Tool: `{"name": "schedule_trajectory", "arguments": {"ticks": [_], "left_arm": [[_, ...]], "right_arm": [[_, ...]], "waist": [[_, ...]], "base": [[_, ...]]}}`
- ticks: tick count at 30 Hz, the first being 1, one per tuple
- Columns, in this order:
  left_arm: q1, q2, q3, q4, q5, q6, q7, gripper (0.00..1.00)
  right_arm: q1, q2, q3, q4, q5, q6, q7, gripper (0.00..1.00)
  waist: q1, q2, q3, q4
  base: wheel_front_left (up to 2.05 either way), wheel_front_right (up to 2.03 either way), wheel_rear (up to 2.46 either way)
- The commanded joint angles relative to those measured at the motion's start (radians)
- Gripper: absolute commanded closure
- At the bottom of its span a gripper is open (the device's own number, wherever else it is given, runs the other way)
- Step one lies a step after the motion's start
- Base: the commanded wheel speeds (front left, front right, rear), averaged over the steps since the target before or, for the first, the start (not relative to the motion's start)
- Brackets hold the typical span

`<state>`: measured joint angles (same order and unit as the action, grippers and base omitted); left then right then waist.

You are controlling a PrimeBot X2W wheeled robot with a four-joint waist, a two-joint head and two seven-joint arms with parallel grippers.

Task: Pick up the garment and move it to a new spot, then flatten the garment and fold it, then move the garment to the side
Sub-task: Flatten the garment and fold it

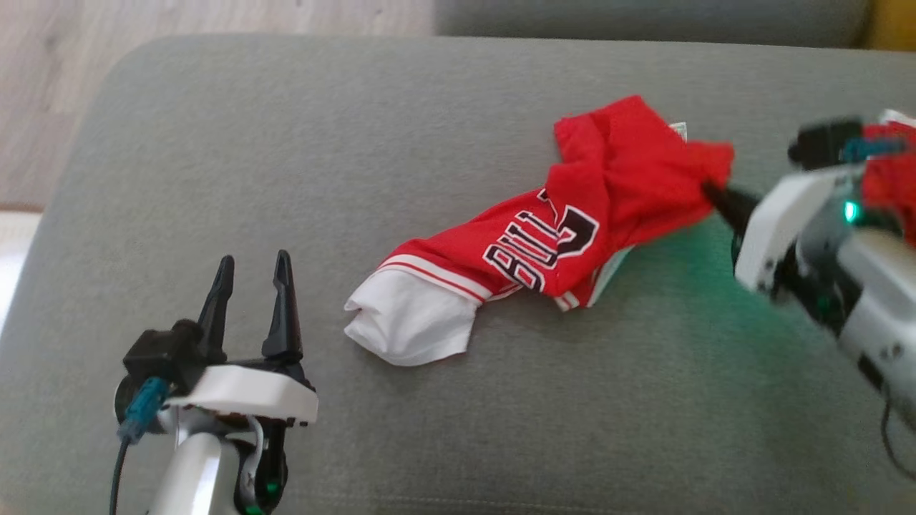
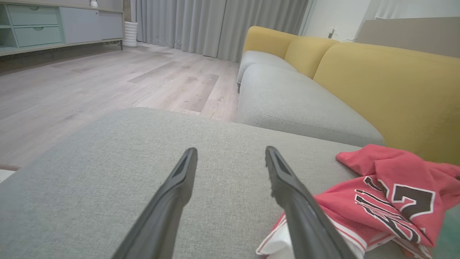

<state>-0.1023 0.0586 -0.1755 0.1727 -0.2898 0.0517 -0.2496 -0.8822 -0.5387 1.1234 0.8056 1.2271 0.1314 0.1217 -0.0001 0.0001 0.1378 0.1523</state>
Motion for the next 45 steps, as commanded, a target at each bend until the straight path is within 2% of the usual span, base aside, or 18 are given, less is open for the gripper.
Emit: {"name": "schedule_trajectory", "arguments": {"ticks": [1,2,3,6,14,18,25,33,35,36,38,39,40,41,43,44,45], "left_arm": [[-0.008,0.014,0.043,-0.026,0.014,-0.004,-0.012,0.0],[-0.006,0.014,0.045,-0.026,0.015,-0.004,-0.012,0.0],[-0.005,0.015,0.046,-0.026,0.015,-0.004,-0.012,0.0],[-0.01,0.016,0.047,-0.023,0.017,-0.009,-0.012,0.0],[-0.01,0.015,0.049,-0.019,0.021,-0.014,-0.012,0.0],[-0.01,0.013,0.044,-0.019,0.022,-0.016,-0.012,0.0],[-0.031,0.005,0.025,-0.023,0.016,-0.017,-0.012,0.0],[-0.064,-0.004,0.002,-0.016,0.005,-0.014,-0.012,0.0],[-0.068,-0.005,-0.004,-0.015,0.002,-0.014,-0.012,0.0],[-0.068,-0.005,-0.004,-0.015,0.002,-0.014,-0.012,0.0],[-0.069,-0.007,-0.01,-0.013,-0.004,-0.01,-0.012,0.0],[-0.069,-0.007,-0.01,-0.013,-0.004,-0.01,-0.012,0.0],[-0.067,-0.007,-0.012,-0.013,-0.008,-0.008,-0.012,0.0],[-0.067,-0.007,-0.012,-0.013,-0.008,-0.008,-0.012,0.0],[-0.065,-0.008,-0.011,-0.013,-0.01,-0.006,-0.012,0.0],[-0.064,-0.008,-0.01,-0.013,-0.011,-0.005,-0.012,0.0],[-0.063,-0.008,-0.008,-0.013,-0.011,-0.003,-0.012,0.0]], "right_arm": [[0.03,-0.015,-0.008,-0.019,0.015,-0.001,-0.012,0.78],[0.047,-0.013,-0.007,-0.018,0.016,-0.001,-0.012,0.48],[0.058,-0.012,-0.008,-0.015,0.013,-0.001,-0.017,0.0],[0.08,-0.001,-0.027,-0.001,0.015,-0.001,-0.045,0.0],[0.074,-0.009,-0.123,0.017,-0.006,-0.001,-0.206,0.0],[0.047,0.017,-0.142,0.016,-0.031,-0.001,-0.215,0.0],[-0.071,0.089,-0.154,0.051,-0.037,-0.001,-0.089,0.0],[-0.187,0.154,-0.18,0.244,0.018,-0.001,0.13,0.0],[-0.2,0.169,-0.183,0.297,0.037,-0.001,0.207,0.0],[-0.2,0.169,-0.183,0.297,0.037,-0.001,0.207,0.0],[-0.209,0.187,-0.18,0.356,0.057,-0.001,0.315,0.0],[-0.209,0.187,-0.18,0.356,0.057,-0.001,0.315,0.0],[-0.216,0.196,-0.179,0.382,0.061,-0.001,0.344,0.18],[-0.216,0.196,-0.179,0.382,0.061,-0.001,0.344,0.18],[-0.224,0.202,-0.175,0.393,0.054,-0.001,0.335,0.94],[-0.228,0.204,-0.176,0.392,0.051,-0.001,0.313,1.0],[-0.23,0.206,-0.175,0.393,0.044,-0.001,0.284,1.0]], "waist": [[0.0001,-0.0001,-0.015,-0.027],[0.0001,-0.0001,-0.016,-0.034],[0.0001,-0.0001,-0.015,-0.041],[0.0001,-0.0001,-0.013,-0.056],[0.0001,-0.0001,-0.036,-0.054],[0.0001,-0.0001,-0.035,-0.033],[0.0001,-0.0001,0.028,0.046],[0.0001,-0.0001,0.092,0.153],[0.0001,-0.0001,0.099,0.174],[0.0001,-0.0001,0.099,0.174],[0.0001,-0.0001,0.1,0.197],[0.0001,-0.0001,0.1,0.197],[0.0001,-0.0001,0.1,0.205],[0.0001,-0.0001,0.1,0.205],[0.0001,-0.0001,0.099,0.209],[0.0001,-0.0001,0.098,0.209],[0.0001,-0.0001,0.095,0.207]], "base": [[0.0,0.0,0.0],[0.0,0.0,0.0],[0.0,0.0,0.0],[0.0,0.0,0.0],[0.0,0.0,0.0],[0.0,0.0,0.0],[0.0,0.0,0.0],[0.0,0.0,0.0],[0.0,0.0,0.0],[0.0,0.0,0.0],[0.0,0.0,0.0],[0.0,0.0,0.0],[0.0,0.0,0.0],[0.0,0.0,0.0],[0.0,0.0,0.0],[0.0,0.0,0.0],[0.0,0.0,0.0]]}}
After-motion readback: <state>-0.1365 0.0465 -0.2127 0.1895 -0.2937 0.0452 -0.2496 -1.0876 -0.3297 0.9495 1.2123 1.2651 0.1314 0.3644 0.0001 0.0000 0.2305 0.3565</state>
